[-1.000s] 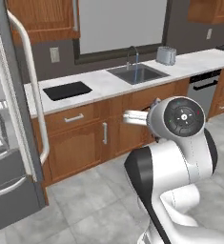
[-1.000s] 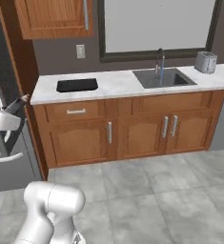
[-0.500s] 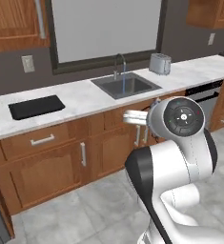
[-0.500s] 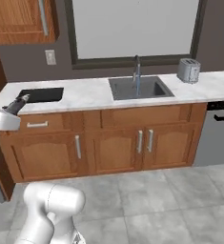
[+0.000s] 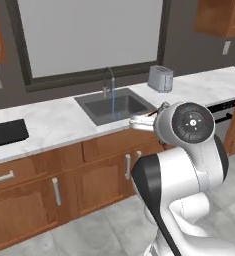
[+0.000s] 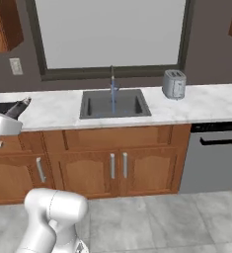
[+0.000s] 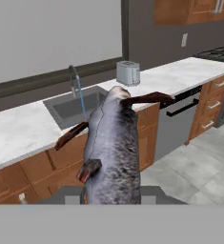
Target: Take the fish out of the fridge, briefly rinse it in the sink, and place it on the tray next to the sink.
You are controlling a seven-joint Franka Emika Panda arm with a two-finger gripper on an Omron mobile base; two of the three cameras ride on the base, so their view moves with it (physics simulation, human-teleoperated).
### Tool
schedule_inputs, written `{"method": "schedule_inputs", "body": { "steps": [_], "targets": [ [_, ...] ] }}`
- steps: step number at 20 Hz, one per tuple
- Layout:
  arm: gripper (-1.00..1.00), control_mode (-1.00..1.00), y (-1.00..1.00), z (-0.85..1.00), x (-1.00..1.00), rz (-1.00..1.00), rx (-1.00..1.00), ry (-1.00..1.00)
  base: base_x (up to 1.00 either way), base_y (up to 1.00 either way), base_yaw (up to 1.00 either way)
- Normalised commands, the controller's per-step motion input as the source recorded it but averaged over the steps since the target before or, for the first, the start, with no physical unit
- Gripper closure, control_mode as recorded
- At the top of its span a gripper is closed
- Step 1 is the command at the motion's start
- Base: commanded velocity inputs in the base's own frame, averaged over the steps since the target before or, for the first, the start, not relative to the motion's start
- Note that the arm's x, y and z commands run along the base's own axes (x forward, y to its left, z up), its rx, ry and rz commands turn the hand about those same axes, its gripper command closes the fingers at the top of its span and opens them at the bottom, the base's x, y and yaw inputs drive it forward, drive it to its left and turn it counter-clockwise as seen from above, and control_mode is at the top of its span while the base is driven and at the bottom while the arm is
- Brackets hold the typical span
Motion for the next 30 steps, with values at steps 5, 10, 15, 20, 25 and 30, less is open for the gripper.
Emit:
{"method": "schedule_inputs", "body": {
  "steps": [5, 10, 15, 20, 25, 30],
  "targets": [
    [1.00, 1.00, 0.00, 0.00, 0.00, 0.00, 0.00, 0.00, 1.00, -1.00, 0.05],
    [1.00, 1.00, 0.00, 0.00, 0.00, 0.00, 0.00, 0.00, 1.00, -1.00, 0.10],
    [1.00, 1.00, 0.00, 0.00, 0.00, 0.00, 0.00, 0.00, 0.73, -0.93, 0.27],
    [1.00, 1.00, 0.00, 0.00, 0.00, 0.00, 0.00, 0.00, 0.22, -0.47, 0.46],
    [1.00, 1.00, 0.00, 0.00, 0.00, 0.00, 0.00, 0.00, 0.24, 0.00, 0.06],
    [1.00, 1.00, 0.00, 0.00, 0.00, 0.00, 0.00, 0.00, 0.92, 0.34, 0.00]
  ]
}}
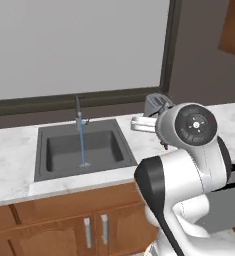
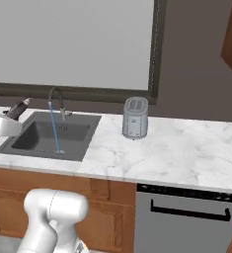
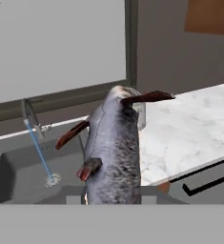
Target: Take the fish out of the fridge, briefly rinse it in the sink, and place it on the tray next to the sink.
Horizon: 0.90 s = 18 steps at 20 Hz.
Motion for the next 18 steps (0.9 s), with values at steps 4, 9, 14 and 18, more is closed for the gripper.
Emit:
{"method": "schedule_inputs", "body": {
  "steps": [4, 9, 14, 18],
  "targets": [
    [1.00, 1.00, 0.00, 0.00, 0.00, 0.00, 0.00, 0.00, 0.89, 0.44, 0.00],
    [1.00, -1.00, 0.06, 0.00, 0.11, 0.08, 0.06, 0.25, 0.16, 0.21, 0.02],
    [1.00, -1.00, -0.24, -0.19, 0.41, 0.30, 0.14, 0.57, 0.00, 0.00, 0.00],
    [1.00, -1.00, -0.20, -0.45, 0.39, 0.41, 0.16, 0.51, 0.00, 0.00, 0.00]
  ]
}}
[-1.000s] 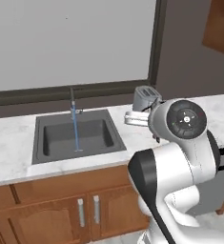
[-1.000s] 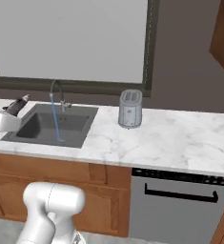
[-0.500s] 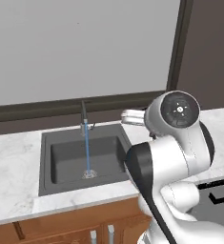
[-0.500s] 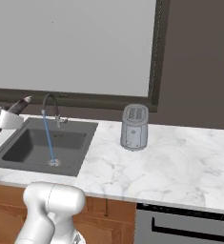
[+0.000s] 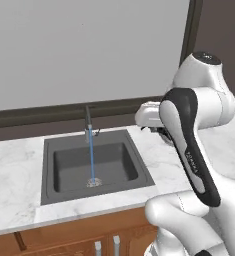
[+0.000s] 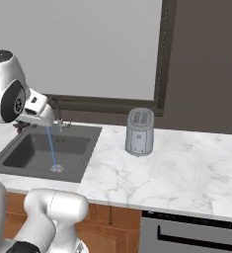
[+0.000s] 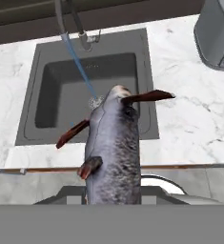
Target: Take the fish out of the fridge, briefly rinse it in the sink, and place it on the tray next to the sink.
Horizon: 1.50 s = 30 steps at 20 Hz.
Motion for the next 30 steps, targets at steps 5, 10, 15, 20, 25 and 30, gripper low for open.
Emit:
{"method": "schedule_inputs", "body": {
  "steps": [5, 10, 15, 20, 25, 30],
  "targets": [
    [1.00, -1.00, -0.15, -0.65, 0.37, 0.48, 0.19, 0.28, 0.00, 0.00, 0.00],
    [1.00, -1.00, -0.03, -0.59, 0.85, 0.45, 0.31, 0.22, 0.00, 0.00, 0.00],
    [1.00, -1.00, 0.25, -0.59, 1.00, 0.31, 0.14, 0.20, 0.00, 0.00, 0.00],
    [1.00, -1.00, 0.28, -0.47, 1.00, 0.19, 0.05, 0.24, 0.00, 0.00, 0.00],
    [1.00, -1.00, 0.36, -0.53, 0.86, 0.04, -0.03, 0.23, 0.00, 0.00, 0.00],
    [1.00, -1.00, 0.22, -0.54, 0.59, 0.00, -0.01, 0.11, 0.00, 0.00, 0.00]
  ]
}}
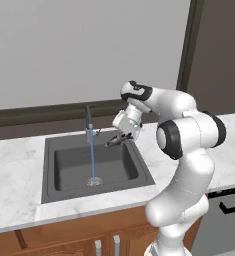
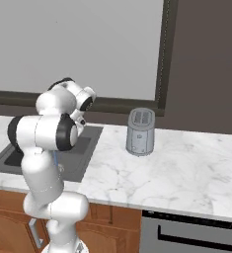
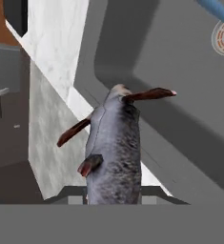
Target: Take the fish out of the fridge, briefly rinse it in the sink, and place it on the tray next to the sink.
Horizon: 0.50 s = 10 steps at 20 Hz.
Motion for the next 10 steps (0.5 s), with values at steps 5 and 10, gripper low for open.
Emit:
{"method": "schedule_inputs", "body": {
  "steps": [5, 10],
  "targets": [
    [1.00, -1.00, 0.22, -0.51, 0.51, 0.00, -0.01, 0.04, 0.00, 0.00, 0.00],
    [1.00, -1.00, 0.24, -0.36, 0.62, 0.00, 0.00, 0.00, 0.00, 0.00, 0.00]
  ]
}}
